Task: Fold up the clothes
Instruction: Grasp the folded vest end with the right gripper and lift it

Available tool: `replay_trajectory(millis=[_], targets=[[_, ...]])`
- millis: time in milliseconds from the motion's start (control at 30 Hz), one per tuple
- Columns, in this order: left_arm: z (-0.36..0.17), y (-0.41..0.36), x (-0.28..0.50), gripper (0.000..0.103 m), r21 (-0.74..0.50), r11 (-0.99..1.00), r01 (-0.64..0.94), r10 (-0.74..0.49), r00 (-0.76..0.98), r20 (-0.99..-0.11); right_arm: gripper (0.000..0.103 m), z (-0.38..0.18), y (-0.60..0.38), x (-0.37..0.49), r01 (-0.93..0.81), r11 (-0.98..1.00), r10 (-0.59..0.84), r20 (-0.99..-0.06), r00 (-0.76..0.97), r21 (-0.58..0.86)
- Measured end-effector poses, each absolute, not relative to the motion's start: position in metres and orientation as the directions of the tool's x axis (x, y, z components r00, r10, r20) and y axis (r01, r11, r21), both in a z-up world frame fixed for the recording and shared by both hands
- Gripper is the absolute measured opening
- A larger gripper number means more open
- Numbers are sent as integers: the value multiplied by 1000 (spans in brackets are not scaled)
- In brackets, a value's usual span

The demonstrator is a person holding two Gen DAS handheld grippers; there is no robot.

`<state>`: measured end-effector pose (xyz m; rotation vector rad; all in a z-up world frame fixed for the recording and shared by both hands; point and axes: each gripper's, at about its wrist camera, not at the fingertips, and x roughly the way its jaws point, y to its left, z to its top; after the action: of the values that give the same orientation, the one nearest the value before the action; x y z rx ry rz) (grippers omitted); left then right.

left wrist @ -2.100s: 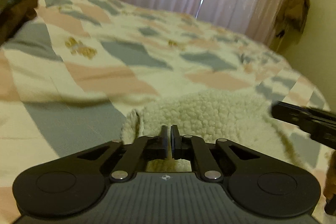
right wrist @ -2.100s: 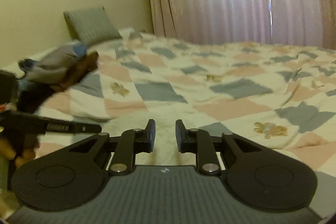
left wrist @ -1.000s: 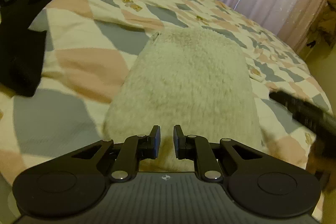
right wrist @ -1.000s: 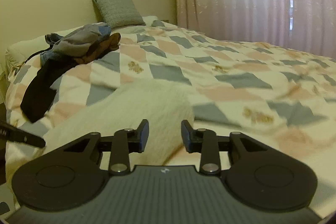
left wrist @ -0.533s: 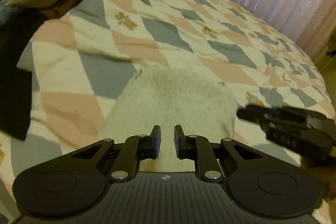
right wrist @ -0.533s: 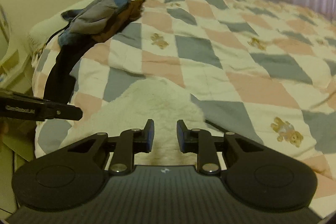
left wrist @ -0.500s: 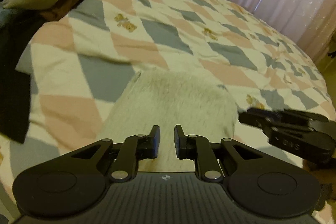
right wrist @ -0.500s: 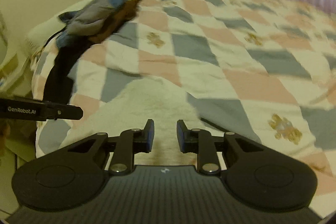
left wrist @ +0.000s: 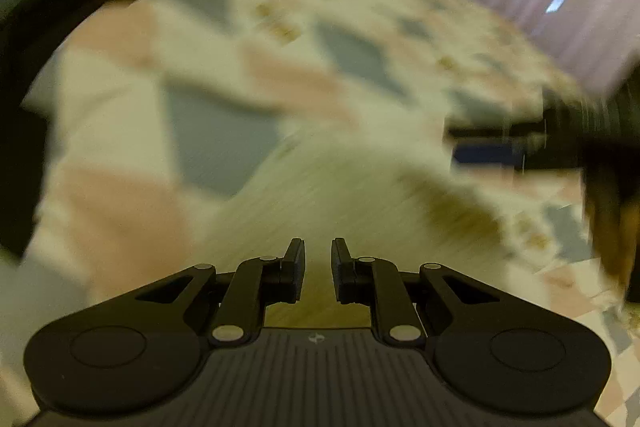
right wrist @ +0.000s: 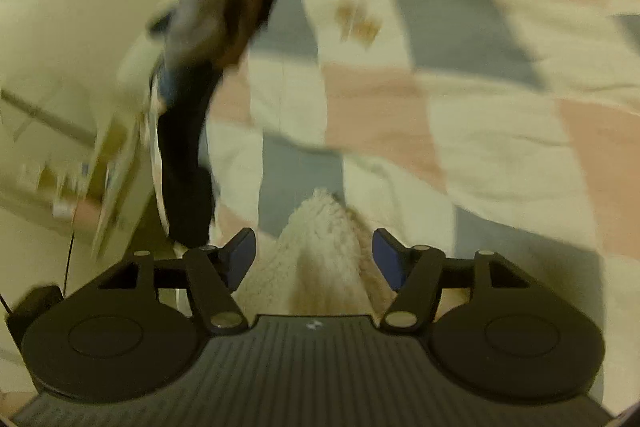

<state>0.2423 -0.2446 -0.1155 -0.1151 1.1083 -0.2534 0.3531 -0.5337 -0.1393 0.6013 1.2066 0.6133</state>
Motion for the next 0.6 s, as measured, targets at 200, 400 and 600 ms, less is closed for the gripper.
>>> replay_trajectory(millis=[200, 400, 600], targets=[[-127, -208, 202, 16, -233, 971, -43, -201, 377, -904, 21, -186, -502, 406, -96, 613, 785, -619, -41, 784], [-118, -195, 178, 16, -238, 959, -153, -149, 439, -886, 17, -122, -458, 396, -603, 500, 762, -646, -34, 621], [-124, -203, 175, 16, -217, 965, -146, -117, 501, -858, 17, -166, -438, 398, -652, 623, 576, -818, 8, 432]])
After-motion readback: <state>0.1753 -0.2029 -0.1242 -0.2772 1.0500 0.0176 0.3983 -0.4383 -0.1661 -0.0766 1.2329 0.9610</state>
